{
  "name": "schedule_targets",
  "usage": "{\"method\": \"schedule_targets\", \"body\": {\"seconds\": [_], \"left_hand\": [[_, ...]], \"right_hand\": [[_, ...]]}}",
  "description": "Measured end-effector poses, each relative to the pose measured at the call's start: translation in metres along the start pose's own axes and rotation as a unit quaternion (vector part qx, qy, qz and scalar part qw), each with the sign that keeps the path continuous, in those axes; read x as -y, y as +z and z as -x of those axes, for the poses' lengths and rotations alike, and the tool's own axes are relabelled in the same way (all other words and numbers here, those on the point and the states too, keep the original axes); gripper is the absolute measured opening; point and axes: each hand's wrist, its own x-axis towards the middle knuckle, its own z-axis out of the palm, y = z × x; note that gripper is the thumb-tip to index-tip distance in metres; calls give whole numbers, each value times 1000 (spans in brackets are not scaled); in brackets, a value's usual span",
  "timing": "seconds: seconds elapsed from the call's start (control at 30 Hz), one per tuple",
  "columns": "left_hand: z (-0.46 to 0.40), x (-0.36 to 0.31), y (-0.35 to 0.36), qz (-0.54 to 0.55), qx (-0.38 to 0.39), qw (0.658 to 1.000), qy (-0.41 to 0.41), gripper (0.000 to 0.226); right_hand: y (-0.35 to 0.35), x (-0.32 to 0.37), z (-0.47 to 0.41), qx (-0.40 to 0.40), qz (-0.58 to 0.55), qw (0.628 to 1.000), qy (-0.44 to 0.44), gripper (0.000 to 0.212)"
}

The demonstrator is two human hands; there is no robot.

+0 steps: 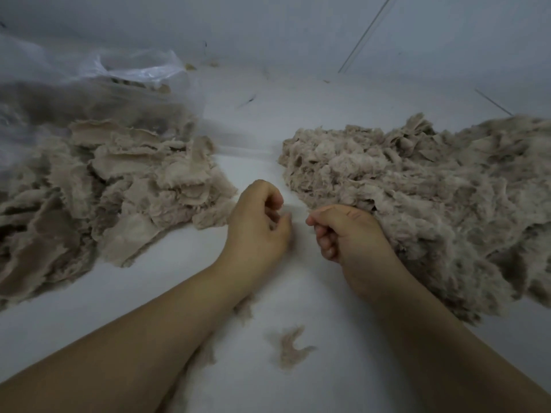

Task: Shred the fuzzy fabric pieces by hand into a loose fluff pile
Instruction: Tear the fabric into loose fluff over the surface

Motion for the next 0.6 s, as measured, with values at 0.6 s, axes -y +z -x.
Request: {"method": "schedule_targets", "body": {"seconds": [0.6], "left_hand": [[-54, 14, 64, -337, 149, 922, 120, 40]], "right_hand": [[2, 0, 1, -62, -108, 991, -41, 29]]}}
